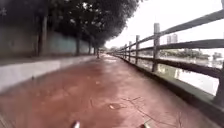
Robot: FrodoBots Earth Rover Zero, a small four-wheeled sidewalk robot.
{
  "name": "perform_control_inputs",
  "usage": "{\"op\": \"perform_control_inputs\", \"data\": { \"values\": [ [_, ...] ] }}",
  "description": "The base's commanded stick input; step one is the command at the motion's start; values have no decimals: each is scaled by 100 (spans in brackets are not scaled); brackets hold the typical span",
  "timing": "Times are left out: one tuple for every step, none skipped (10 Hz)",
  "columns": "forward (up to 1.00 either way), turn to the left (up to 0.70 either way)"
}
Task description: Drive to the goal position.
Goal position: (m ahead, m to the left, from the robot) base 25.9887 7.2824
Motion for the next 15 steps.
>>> {"op": "perform_control_inputs", "data": {
  "values": [
    [70,0],
    [70,0],
    [70,0],
    [70,0],
    [70,3],
    [70,13],
    [70,31],
    [70,0],
    [70,0],
    [70,0],
    [70,0],
    [70,0],
    [70,0],
    [70,0],
    [70,0]
  ]
}}
